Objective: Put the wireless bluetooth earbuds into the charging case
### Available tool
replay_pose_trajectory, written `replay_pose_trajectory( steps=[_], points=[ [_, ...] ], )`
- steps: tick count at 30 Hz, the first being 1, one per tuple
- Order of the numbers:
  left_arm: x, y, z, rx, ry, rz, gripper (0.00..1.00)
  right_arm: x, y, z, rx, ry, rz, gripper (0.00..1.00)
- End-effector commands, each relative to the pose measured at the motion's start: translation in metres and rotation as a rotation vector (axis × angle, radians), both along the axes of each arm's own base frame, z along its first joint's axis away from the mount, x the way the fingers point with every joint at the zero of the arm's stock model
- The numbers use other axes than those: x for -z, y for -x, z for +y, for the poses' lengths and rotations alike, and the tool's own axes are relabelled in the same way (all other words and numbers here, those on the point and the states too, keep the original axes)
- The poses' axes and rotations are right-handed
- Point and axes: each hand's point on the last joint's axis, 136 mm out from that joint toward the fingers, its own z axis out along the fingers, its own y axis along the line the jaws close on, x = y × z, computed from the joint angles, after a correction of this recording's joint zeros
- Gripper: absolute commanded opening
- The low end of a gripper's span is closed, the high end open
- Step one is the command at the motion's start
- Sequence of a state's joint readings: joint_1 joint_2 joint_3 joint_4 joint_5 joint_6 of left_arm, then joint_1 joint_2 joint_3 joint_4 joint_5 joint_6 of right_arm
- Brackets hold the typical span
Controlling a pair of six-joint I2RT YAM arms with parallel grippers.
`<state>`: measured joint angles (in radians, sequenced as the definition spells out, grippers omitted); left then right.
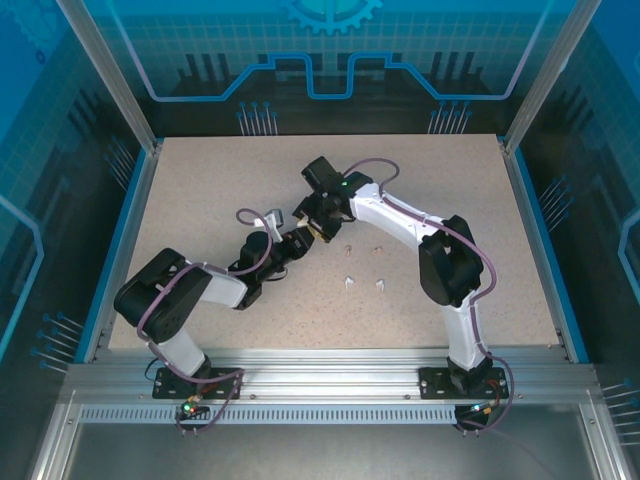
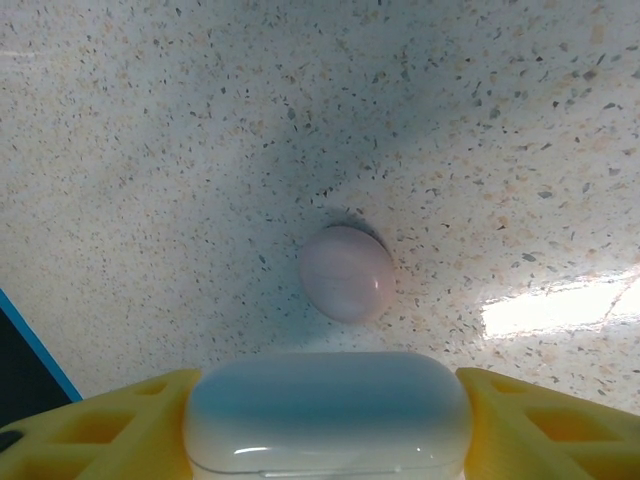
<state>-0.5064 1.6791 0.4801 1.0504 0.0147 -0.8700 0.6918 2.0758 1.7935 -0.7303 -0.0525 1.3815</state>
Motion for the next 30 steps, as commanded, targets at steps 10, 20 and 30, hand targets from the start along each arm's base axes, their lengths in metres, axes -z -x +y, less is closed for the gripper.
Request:
replay_pose_trajectory(
  steps=[10, 20, 30],
  points=[
    [-0.0033, -0.0152, 0.0039, -0.057, -0.015, -0.027, 0.22, -0.0192, 0.0192, 0.0057, -0.025, -0.035, 0.01, 0.64],
    [-0.0041, -0.0193, 0.0038, -0.068, -0.01, -0.026, 0.27, -0.0203, 0.0195, 0.0055, -0.026, -0.037, 0.008, 0.64],
    [-0.0018, -0.0163, 0.0026, -0.058, -0.006, -0.01, 0.0, -0.0231, 0.0163, 0.0025, -0.019, -0.052, 0.003, 0.73]
  ],
)
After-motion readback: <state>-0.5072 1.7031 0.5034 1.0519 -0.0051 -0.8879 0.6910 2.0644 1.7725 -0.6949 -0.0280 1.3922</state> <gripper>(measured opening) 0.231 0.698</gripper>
